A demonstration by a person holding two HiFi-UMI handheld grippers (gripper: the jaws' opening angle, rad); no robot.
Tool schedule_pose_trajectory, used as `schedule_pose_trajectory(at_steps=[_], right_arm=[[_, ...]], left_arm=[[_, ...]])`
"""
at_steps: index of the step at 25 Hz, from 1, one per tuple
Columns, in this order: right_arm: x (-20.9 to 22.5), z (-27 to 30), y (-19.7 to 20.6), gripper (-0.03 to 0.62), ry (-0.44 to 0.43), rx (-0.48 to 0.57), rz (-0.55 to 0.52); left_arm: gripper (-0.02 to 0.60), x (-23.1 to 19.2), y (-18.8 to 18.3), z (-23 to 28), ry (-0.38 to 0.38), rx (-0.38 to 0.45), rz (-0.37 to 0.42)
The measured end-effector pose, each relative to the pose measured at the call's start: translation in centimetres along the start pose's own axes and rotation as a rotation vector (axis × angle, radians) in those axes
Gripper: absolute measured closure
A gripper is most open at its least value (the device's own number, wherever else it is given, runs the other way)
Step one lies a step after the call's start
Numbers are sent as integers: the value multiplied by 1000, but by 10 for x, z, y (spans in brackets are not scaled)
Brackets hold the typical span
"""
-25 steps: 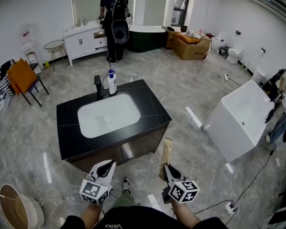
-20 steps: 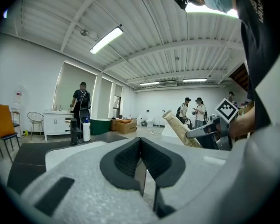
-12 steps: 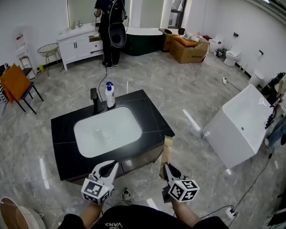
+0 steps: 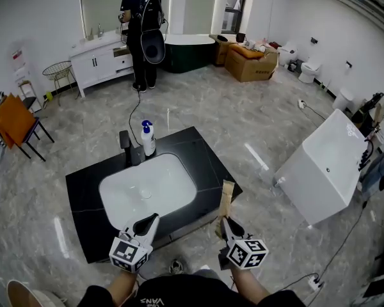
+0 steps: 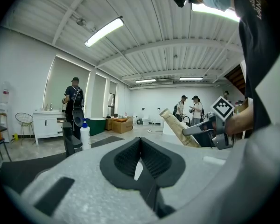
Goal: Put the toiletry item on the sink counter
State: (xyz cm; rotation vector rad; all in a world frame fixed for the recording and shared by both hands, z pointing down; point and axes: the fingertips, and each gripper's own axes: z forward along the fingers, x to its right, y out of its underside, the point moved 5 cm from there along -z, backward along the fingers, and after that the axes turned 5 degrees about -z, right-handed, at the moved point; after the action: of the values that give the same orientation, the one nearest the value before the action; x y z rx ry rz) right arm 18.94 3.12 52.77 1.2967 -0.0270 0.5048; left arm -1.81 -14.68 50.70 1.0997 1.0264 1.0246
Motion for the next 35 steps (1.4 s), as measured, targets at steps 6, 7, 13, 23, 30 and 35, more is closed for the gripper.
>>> schedule_pose_trajectory(at_steps=[6,7,13,23,30,35], right_arm=[[3,35,-2,582,-9,-26,-7],[5,41,-2,582,-16,-31,-8],[20,88,-13,582,-74,-79,-32],[61,182,-40,582,-199,-182,-130],[83,239,-50,582,-265,-235,-199],[93,271,-46,582,-291,-290,-250]], left_arm=[[572,-24,0,10,-38,-17,-14],[572,-26,1,12,-40,-18,-16],[572,-45,1,35,-108,-19,-42],[572,-67,-8,80,-294,11,-81],[572,-68,-8,102,-402,30,-97],[572,-67,1,111,-441,36,-100]])
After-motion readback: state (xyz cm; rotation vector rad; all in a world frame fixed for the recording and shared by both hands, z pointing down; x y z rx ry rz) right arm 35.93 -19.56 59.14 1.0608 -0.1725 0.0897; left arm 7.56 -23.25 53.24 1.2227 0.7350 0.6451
